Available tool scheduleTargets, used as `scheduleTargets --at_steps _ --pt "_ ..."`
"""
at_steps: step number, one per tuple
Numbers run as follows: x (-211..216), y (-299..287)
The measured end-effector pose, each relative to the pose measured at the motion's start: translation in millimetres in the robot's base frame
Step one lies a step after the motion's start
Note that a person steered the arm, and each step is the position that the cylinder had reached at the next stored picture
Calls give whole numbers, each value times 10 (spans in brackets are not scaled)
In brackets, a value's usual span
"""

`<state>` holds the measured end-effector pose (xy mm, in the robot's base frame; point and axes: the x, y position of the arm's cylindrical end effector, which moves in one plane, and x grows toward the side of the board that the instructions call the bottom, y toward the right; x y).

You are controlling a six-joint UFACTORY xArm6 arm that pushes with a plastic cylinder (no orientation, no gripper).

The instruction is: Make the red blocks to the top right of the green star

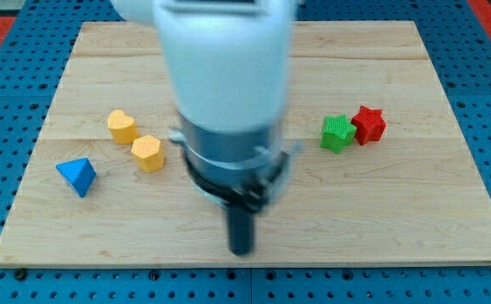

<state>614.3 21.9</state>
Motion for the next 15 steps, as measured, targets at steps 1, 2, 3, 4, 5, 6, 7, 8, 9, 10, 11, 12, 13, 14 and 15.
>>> scheduleTargets --at_steps 1,2,3,4,5,6,7,8,9,10,11,12,13,14,15 --pt "-682 899" --pt "-1448 1309" --pt "-1518 1553" --pt "-1679 1452" --pt "-1775 1349" --pt "-1726 1235" --pt "-1324 867" --pt "-1138 995" --pt "-1605 1904" --pt "-2219 1877" --pt "-3099 1743" --pt "-3158 597" --pt "-3013 -612" --pt "-2459 -501" --pt "-2322 -490"
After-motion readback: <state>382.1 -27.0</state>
